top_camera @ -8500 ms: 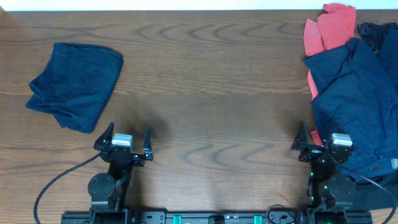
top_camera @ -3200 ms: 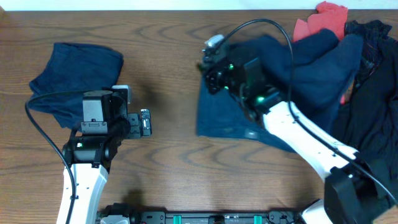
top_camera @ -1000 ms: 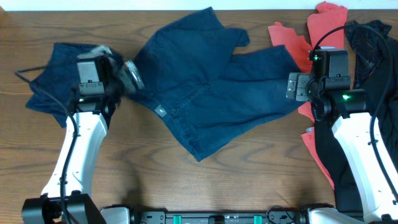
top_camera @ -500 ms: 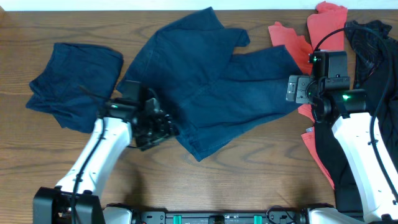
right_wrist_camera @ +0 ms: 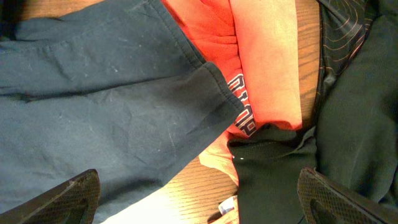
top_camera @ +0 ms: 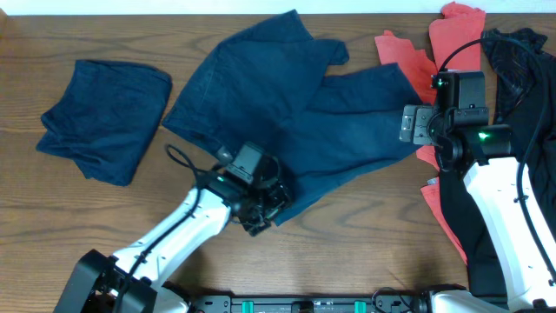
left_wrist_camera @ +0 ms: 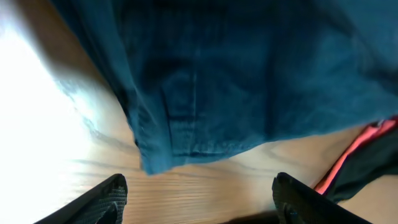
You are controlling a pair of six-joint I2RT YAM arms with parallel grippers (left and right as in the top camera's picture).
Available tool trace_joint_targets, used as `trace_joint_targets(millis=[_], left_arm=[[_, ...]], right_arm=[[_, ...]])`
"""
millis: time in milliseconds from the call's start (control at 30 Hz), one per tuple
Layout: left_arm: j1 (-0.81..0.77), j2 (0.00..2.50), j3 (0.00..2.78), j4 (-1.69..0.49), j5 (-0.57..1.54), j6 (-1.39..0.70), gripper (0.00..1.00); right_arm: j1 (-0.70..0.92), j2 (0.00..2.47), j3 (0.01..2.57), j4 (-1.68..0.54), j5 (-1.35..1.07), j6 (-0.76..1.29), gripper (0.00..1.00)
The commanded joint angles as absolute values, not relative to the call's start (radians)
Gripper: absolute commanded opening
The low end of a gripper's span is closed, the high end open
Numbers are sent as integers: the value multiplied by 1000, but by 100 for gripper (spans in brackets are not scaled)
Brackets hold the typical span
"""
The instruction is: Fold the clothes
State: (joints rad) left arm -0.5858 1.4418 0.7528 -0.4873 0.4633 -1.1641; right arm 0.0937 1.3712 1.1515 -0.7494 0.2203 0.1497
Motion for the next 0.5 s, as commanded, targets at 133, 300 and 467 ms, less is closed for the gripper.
trace_joint_targets(millis=[133, 300, 467], left_arm=[[-675, 1445, 740, -483, 315, -1509, 77], [-707, 1459, 740, -474, 264, -1666, 77], [-714, 1496, 740, -402, 242, -1698, 86]], right_arm=[[85, 1366, 1160, -762, 228, 164, 99], [85, 1366, 1160, -771, 228, 164, 99], [85, 1366, 1160, -772, 228, 164, 99]])
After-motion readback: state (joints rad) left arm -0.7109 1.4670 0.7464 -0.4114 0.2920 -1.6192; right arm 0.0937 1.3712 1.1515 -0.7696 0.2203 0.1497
